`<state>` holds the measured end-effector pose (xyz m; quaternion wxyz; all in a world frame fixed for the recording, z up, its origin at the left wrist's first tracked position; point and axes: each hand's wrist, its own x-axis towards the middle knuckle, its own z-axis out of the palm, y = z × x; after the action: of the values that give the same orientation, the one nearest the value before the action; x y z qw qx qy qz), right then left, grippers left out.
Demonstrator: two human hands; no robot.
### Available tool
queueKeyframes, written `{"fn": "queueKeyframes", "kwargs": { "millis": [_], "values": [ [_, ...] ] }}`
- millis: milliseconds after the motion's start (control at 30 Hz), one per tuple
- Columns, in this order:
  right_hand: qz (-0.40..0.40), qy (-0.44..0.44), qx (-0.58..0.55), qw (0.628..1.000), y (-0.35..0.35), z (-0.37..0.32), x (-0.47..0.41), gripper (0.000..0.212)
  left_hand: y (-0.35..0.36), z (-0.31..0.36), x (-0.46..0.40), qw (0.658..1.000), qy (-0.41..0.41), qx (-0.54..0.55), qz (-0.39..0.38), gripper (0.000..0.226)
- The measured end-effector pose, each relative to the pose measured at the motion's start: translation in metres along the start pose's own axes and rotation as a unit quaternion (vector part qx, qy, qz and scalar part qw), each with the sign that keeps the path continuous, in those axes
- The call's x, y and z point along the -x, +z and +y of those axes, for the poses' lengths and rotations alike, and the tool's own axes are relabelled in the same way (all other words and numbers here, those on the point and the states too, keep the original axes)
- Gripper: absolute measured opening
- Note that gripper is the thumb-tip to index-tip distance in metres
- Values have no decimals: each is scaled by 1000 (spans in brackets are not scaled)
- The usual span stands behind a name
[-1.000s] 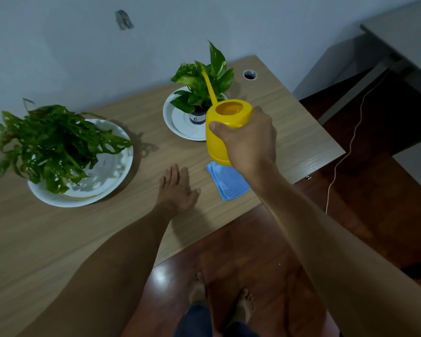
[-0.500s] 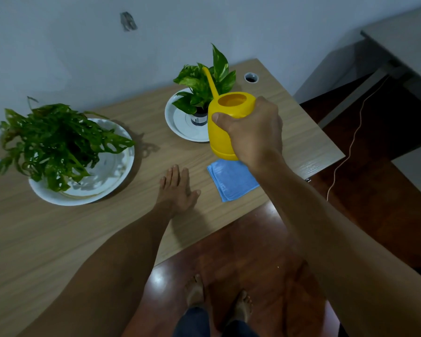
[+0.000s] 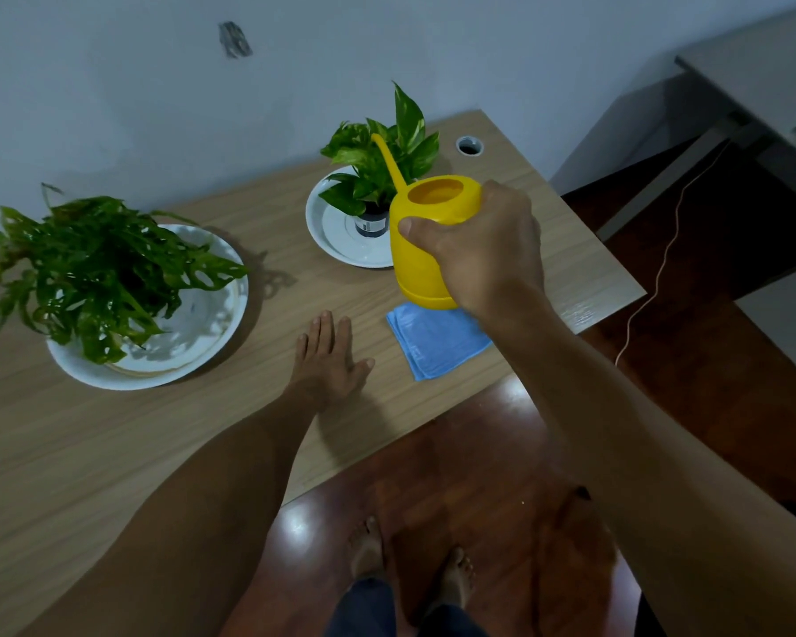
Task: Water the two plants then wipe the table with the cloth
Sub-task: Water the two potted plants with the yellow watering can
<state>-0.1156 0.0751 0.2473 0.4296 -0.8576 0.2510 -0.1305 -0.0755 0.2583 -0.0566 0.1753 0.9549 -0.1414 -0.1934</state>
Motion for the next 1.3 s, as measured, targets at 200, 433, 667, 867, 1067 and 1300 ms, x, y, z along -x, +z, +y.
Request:
{"fn": "queueKeyframes", "kwargs": {
  "millis": [200, 433, 667, 867, 1067, 1300],
  "values": [
    [16, -10, 20, 1000, -10, 5, -7, 57, 0, 0, -1, 1000, -3, -3, -5, 108],
    [31, -9, 6, 999, -6, 2, -16, 64, -4, 1, 0, 1000, 0, -7, -20, 105],
    [15, -4, -13, 1000, -1, -7, -15, 58, -10, 2, 0, 998, -1, -25, -52, 95],
    [2, -15, -9, 1000, -3, -8, -9, 59, -10, 0, 1, 999, 1, -17, -50, 100],
    [-7, -17, 14, 1000, -15, -3, -4, 47, -10, 2, 2, 999, -1, -12, -40, 103],
    [20, -12, 25, 999, -23, 6, -9, 50, -11, 2, 1, 998, 3, -21, -57, 102]
  ]
}}
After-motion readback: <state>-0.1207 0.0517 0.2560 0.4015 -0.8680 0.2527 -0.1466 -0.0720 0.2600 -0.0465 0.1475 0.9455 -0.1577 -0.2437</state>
